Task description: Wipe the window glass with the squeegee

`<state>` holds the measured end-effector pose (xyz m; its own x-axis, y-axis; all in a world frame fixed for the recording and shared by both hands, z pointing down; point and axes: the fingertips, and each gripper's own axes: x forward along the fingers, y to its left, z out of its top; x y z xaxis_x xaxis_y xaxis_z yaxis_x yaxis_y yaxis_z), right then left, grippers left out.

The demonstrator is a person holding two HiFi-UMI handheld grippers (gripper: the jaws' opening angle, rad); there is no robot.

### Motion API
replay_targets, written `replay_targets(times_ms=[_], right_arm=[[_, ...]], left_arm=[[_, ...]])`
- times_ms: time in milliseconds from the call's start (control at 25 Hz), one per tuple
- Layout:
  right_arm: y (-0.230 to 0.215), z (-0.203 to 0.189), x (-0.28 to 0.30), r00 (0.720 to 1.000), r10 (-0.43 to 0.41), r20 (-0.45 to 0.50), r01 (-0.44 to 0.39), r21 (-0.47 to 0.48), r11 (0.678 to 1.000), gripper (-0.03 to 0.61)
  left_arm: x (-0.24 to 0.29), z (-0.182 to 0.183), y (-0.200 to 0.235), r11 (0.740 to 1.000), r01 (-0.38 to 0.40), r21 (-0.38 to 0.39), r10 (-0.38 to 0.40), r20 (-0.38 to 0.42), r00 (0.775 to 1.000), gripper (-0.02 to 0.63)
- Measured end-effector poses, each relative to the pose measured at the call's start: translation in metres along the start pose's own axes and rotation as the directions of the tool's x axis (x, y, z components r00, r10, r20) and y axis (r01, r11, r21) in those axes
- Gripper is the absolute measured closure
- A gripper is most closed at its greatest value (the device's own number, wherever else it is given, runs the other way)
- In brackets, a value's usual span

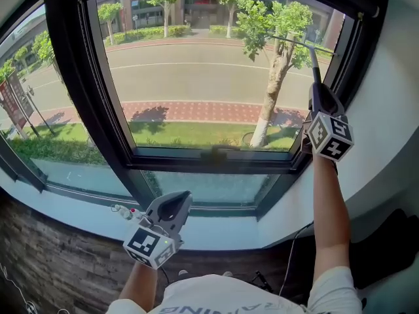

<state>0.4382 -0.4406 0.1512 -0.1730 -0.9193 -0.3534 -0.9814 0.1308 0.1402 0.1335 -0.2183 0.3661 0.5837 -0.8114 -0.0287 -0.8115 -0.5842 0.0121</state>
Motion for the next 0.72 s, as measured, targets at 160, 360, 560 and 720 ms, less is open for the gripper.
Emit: replay_targets(times_ms=[160,360,560,720], right_arm=[[0.001,-0.011,-0.006,1.000,0.000,-0.016,0.000,0.000,1.000,0.479],[0.006,-0.028,-0.012,0.999,0.000,-0.036,0.000,0.010,1.000,0.479],[0.006,-0.043,-0.022,0.998,0.000,-0.057,0.001,0.013,1.000,0.479],[0.008,-0.056,-0.026,0.997,0.003,-0.073,-0.002,0.013,1.000,0.479]], left_arm=[[-0.001,0.000,-0.001,1.000,0.004,-0.001,-0.004,0.000,1.000,0.595],[-0.002,-0.005,-0.002,1.000,0.010,-0.009,-0.010,-0.003,1.000,0.595],[-0.002,-0.004,0.001,1.000,0.009,-0.010,-0.009,-0.003,1.000,0.595],[0.000,-0.004,0.001,1.000,0.013,-0.010,-0.013,-0.001,1.000,0.596]])
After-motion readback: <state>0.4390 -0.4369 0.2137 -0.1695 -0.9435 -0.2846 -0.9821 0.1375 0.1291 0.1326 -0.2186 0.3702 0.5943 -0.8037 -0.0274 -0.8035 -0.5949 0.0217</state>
